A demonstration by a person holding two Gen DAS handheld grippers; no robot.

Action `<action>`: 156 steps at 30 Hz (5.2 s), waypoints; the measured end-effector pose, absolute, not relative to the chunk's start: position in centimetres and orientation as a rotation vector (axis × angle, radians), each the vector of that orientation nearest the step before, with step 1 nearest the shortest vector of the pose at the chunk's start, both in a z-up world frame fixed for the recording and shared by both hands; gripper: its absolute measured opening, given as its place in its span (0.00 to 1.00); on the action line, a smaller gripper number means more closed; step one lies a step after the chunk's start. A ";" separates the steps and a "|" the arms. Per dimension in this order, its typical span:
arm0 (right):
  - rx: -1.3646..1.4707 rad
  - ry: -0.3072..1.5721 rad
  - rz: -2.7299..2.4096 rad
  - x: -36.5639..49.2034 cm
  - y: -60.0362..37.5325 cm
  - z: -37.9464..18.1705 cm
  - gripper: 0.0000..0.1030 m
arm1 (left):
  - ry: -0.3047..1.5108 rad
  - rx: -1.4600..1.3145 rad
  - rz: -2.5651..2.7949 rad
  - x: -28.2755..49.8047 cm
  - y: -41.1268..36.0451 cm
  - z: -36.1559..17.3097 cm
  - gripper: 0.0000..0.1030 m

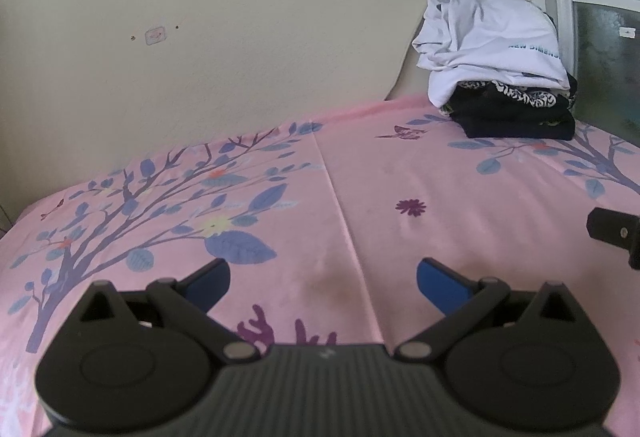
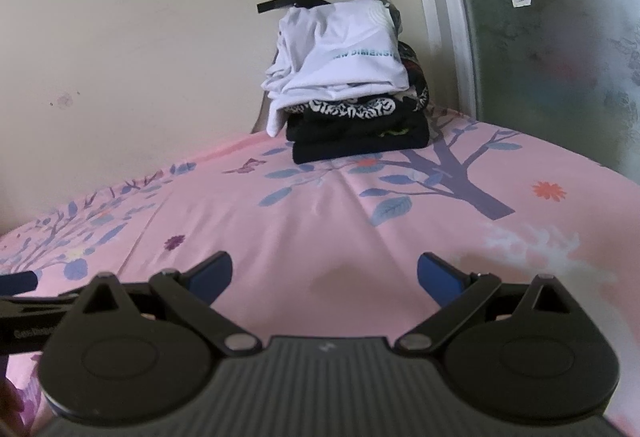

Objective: Fold small clothes

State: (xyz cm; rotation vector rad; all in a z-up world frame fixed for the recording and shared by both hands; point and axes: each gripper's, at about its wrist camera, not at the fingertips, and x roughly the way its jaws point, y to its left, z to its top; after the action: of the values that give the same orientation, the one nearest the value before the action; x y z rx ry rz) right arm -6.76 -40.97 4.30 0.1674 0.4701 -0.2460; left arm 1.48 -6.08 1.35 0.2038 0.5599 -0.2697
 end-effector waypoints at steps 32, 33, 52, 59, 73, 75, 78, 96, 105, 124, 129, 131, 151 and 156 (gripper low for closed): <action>0.176 0.485 -0.231 -6.5 -41.3 4.2 0.89 | 0.540 0.207 -0.269 1.1 -6.1 1.4 1.00; 0.176 0.486 -0.231 -6.5 -41.2 4.2 0.89 | 0.539 0.207 -0.269 1.1 -6.1 1.4 1.00; 0.176 0.486 -0.229 -6.5 -41.3 4.3 0.89 | 0.537 0.204 -0.270 1.0 -6.1 1.5 1.00; 0.176 0.485 -0.230 -6.5 -41.3 4.3 0.89 | 0.544 0.207 -0.266 1.0 -6.1 1.5 1.00; 0.180 0.482 -0.229 -6.6 -41.3 4.3 0.89 | 0.558 0.237 -0.249 1.2 -6.2 1.2 1.00; 0.180 0.482 -0.230 -6.6 -41.3 4.3 0.89 | 0.561 0.238 -0.253 1.3 -6.2 1.2 1.00; 0.179 0.482 -0.232 -6.6 -41.2 4.3 0.89 | 0.564 0.237 -0.253 1.3 -6.2 1.2 1.00; 0.176 0.485 -0.233 -6.6 -40.9 4.2 0.89 | 0.582 0.226 -0.257 1.5 -6.1 1.0 1.00; 0.176 0.484 -0.234 -6.6 -40.9 4.2 0.89 | 0.581 0.229 -0.264 1.5 -6.1 1.0 1.00; 0.185 0.462 -0.212 -6.7 -41.2 4.2 0.89 | 0.530 0.166 -0.268 1.0 -4.9 1.9 1.00; 0.188 0.452 -0.205 -6.9 -41.2 4.2 0.89 | 0.527 0.171 -0.271 0.9 -4.9 1.9 1.00; 0.190 0.447 -0.200 -6.9 -41.3 4.3 0.89 | 0.528 0.172 -0.271 0.9 -4.9 1.9 1.00; 0.195 0.442 -0.192 -7.0 -41.4 4.3 0.89 | 0.560 0.159 -0.277 0.9 -4.7 2.0 1.00; 0.192 0.462 -0.219 -6.9 -41.5 4.6 0.89 | 0.631 0.150 -0.296 1.2 -5.3 2.4 1.00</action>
State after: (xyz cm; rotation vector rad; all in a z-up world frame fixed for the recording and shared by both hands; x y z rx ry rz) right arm -6.87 -41.48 4.61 0.1921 0.4623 -0.2192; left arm 1.18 -5.31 2.38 0.1504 0.6309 -0.2965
